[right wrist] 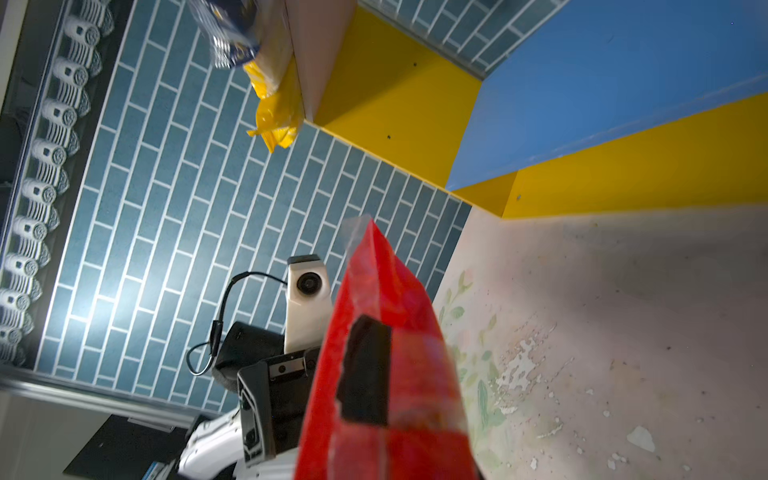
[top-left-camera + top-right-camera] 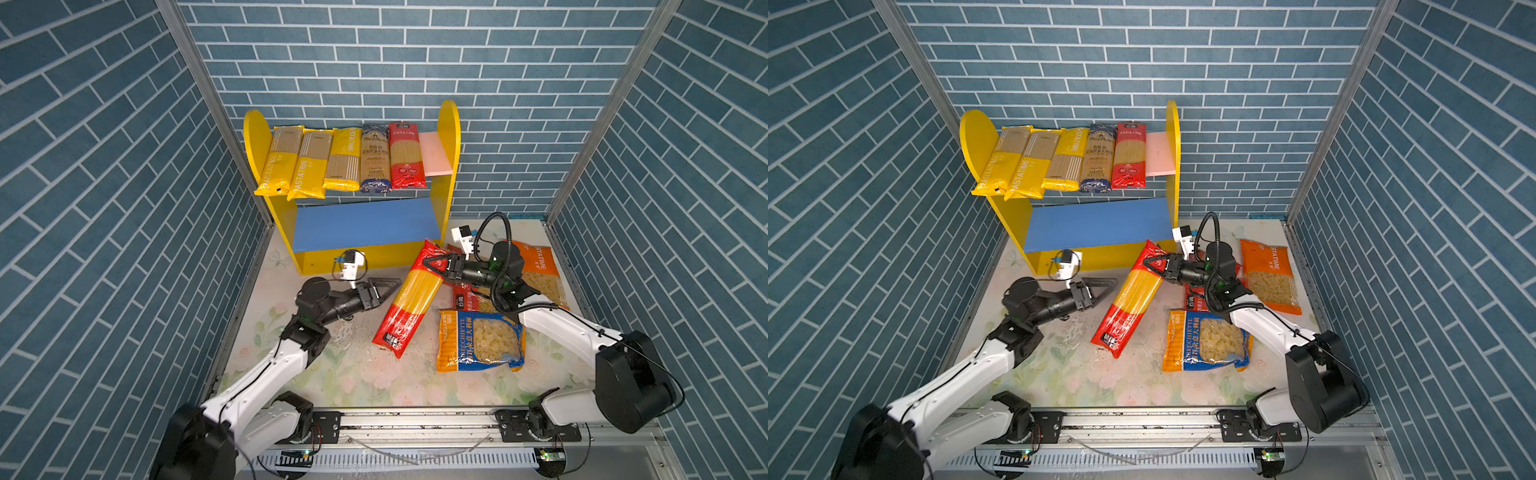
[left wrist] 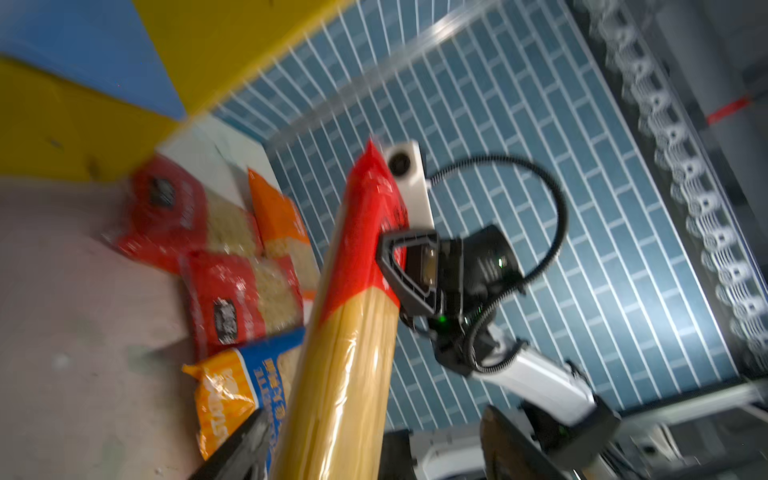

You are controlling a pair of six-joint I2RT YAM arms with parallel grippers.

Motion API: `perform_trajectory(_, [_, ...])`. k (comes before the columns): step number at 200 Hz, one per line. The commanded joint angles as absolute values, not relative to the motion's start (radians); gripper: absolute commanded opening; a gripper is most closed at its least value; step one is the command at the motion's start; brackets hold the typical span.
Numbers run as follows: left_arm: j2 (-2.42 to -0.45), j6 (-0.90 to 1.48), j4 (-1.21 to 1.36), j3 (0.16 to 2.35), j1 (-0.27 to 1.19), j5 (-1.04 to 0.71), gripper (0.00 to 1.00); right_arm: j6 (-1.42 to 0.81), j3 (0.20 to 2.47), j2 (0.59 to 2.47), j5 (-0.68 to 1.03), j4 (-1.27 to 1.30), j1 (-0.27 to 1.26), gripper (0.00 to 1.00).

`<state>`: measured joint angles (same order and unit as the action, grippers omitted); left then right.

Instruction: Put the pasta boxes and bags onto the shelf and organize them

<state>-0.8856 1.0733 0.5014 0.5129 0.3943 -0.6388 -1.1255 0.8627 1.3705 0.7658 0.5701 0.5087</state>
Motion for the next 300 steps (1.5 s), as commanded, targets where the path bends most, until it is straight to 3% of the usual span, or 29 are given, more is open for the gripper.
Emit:
perform_trajectory(1, [-0.702, 1.027, 0.288, 0.456, 0.382, -0.296, 0.88, -1.212, 0.871, 1.267, 0.553, 0.616, 0.504, 0.0])
perform_trajectory(27, [-0.541, 1.068, 0.26, 0.382, 0.466, -0.089, 0.9, -1.25, 0.81, 1.202, 0.312, 0.69, 0.531, 0.0])
perform_trajectory(61, [-0.488, 1.083, 0.312, 0.316, 0.626, 0.109, 0.9, -1.269, 0.764, 1.203, 0.031, 0.787, 0.581, 0.0])
perform_trajectory(113, [-0.653, 1.068, 0.574, 0.264, 0.863, 0.29, 0.93, -1.175, 0.707, 1.279, -0.497, 1.049, 0.778, 0.0])
perform_trajectory(133, [-0.751, 1.063, 0.687, 0.254, 0.935, 0.354, 0.95, -1.196, 0.725, 1.346, -0.618, 1.096, 0.838, 0.01])
perform_trajectory(204, [-1.066, 1.035, 1.053, 0.318, 0.99, 0.478, 1.0, -1.321, 0.855, 1.525, -0.752, 1.164, 0.982, 0.0])
perform_trajectory(258, [-1.338, 1.072, 1.396, 0.354, 0.987, 0.501, 1.0, -1.405, 0.926, 1.591, -0.693, 1.249, 1.033, 0.0])
perform_trajectory(300, [-1.31, 1.06, 1.394, 0.367, 0.904, 0.459, 1.0, -1.382, 0.884, 1.559, -0.648, 1.25, 1.066, 0.0])
